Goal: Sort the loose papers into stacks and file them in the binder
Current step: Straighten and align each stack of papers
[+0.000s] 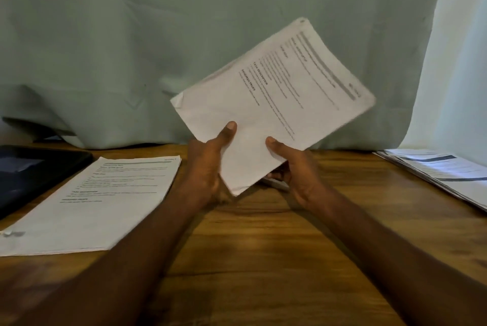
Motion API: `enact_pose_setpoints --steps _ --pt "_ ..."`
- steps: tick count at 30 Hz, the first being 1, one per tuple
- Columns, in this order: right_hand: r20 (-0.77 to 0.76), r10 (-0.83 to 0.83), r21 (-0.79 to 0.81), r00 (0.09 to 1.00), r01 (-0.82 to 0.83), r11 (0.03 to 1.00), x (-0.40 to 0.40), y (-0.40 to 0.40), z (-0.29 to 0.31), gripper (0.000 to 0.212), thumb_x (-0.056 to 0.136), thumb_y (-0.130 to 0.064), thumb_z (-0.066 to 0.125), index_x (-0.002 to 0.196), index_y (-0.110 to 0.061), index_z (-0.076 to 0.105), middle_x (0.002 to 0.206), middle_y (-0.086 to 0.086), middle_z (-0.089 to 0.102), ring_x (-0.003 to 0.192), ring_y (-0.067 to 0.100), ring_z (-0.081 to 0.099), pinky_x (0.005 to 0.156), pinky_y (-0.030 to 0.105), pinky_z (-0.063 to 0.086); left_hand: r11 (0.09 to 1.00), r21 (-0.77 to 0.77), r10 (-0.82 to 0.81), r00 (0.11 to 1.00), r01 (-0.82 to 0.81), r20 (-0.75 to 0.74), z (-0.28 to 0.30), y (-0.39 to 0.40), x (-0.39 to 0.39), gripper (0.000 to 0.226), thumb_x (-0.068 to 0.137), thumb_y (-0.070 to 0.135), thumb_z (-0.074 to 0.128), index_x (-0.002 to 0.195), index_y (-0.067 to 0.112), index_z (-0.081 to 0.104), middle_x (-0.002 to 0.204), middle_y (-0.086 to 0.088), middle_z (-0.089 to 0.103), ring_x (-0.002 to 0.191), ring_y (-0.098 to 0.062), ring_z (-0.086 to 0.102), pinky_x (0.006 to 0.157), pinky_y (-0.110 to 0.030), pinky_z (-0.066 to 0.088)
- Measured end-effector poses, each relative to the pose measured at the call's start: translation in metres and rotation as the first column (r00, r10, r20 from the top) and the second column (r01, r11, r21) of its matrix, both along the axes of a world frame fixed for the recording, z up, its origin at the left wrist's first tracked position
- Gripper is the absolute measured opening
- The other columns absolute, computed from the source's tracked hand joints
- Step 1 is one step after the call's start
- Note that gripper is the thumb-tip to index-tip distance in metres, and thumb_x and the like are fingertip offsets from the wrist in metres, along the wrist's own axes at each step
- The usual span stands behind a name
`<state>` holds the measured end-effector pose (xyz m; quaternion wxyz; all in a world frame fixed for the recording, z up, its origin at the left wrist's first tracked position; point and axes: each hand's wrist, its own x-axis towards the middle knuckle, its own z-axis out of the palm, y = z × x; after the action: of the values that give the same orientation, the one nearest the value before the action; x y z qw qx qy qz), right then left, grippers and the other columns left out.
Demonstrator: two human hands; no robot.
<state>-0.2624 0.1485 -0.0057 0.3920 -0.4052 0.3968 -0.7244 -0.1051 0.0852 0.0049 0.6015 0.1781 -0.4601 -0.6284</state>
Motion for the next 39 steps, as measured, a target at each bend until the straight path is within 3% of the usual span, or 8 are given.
enact_pose_setpoints --steps 7,11,16,21,25,29,36,39 --pt "-0.057 -0.159 -0.112 0.986 0.151 0.982 -0.042 0.014 0.027 0.035 0.092 -0.018 0.071 0.126 -0.013 0.064 0.117 0.011 0.074 0.107 0.030 0.071 0.073 0.035 0.060 0.926 -0.185 0.365 0.906 -0.330 0.213 0.020 -0.022 0.060 0.036 0.079 0.031 0.086 0.108 0.029 0.064 0.104 0.011 0.073 0.098 -0.012 0.069 0.089 -0.033 0.055" --pt "-0.141 -0.147 -0.107 0.979 0.132 0.985 -0.057 0.021 0.036 0.029 0.097 -0.024 0.065 0.123 -0.011 0.070 0.117 0.012 0.075 0.111 0.034 0.070 0.097 0.051 0.056 0.935 -0.206 0.339 0.898 -0.289 0.281 0.019 -0.025 0.074 0.038 0.079 0.027 0.085 0.110 0.031 0.062 0.105 0.014 0.070 0.099 -0.008 0.066 0.087 -0.029 0.053" --pt "-0.334 -0.038 0.009 0.942 0.044 0.999 -0.060 0.022 0.032 0.046 0.082 -0.012 0.078 0.127 -0.011 0.066 0.118 0.008 0.075 0.107 0.029 0.073 0.099 0.054 0.055 0.943 -0.237 0.317 0.855 -0.235 0.411 0.010 -0.026 0.068 0.039 0.080 0.030 0.084 0.112 0.029 0.063 0.105 0.010 0.070 0.094 -0.009 0.066 0.082 -0.029 0.052" --pt "-0.473 -0.056 0.045 0.880 0.087 0.995 -0.047 0.019 0.024 0.042 0.083 -0.004 0.078 0.121 -0.018 0.068 0.118 0.004 0.075 0.103 0.020 0.074 0.093 0.046 0.059 0.905 -0.254 0.420 0.806 -0.341 0.418 0.005 -0.024 0.055 0.056 0.083 0.034 0.082 0.131 0.013 0.062 0.112 0.002 0.066 0.096 -0.017 0.062 0.081 -0.028 0.048" --pt "-0.642 -0.327 -0.134 0.694 0.318 0.939 -0.020 0.015 0.016 0.026 0.091 -0.015 0.075 0.115 -0.022 0.068 0.109 -0.007 0.071 0.083 0.001 0.070 0.066 0.014 0.057 0.844 -0.312 0.533 0.749 -0.436 0.393 0.001 -0.014 0.041 0.052 0.087 0.031 0.080 0.130 0.006 0.063 0.119 -0.006 0.069 0.096 -0.014 0.060 0.078 -0.024 0.047" --pt "-0.698 -0.487 -0.313 0.525 0.389 0.867 0.004 0.009 0.001 0.034 0.095 -0.020 0.069 0.128 -0.010 0.067 0.118 -0.002 0.070 0.097 0.010 0.069 0.068 0.012 0.055 0.775 -0.413 0.623 0.690 -0.479 0.369 0.004 -0.005 0.032 0.047 0.089 0.031 0.078 0.128 0.007 0.066 0.113 -0.001 0.068 0.092 -0.011 0.062 0.065 -0.010 0.044" --pt "-0.761 -0.394 -0.167 0.515 0.431 0.887 -0.008 0.000 -0.009 0.041 0.093 -0.021 0.070 0.132 -0.009 0.065 0.128 0.008 0.069 0.107 0.022 0.071 0.069 0.021 0.056 0.798 -0.398 0.600 0.659 -0.452 0.454 -0.014 -0.007 0.039 0.047 0.089 0.030 0.078 0.128 0.008 0.066 0.121 -0.009 0.071 0.105 -0.023 0.068 0.093 -0.045 0.058" --pt "-0.708 -0.466 -0.230 0.531 0.451 0.862 -0.008 0.004 -0.006 0.038 0.093 -0.020 0.069 0.130 -0.009 0.066 0.124 0.006 0.071 0.099 0.013 0.070 0.062 0.012 0.052 0.791 -0.400 0.608 0.670 -0.463 0.426 -0.009 -0.008 0.042 0.048 0.088 0.030 0.079 0.128 0.009 0.066 0.119 -0.005 0.071 0.103 -0.020 0.068 0.085 -0.033 0.057"
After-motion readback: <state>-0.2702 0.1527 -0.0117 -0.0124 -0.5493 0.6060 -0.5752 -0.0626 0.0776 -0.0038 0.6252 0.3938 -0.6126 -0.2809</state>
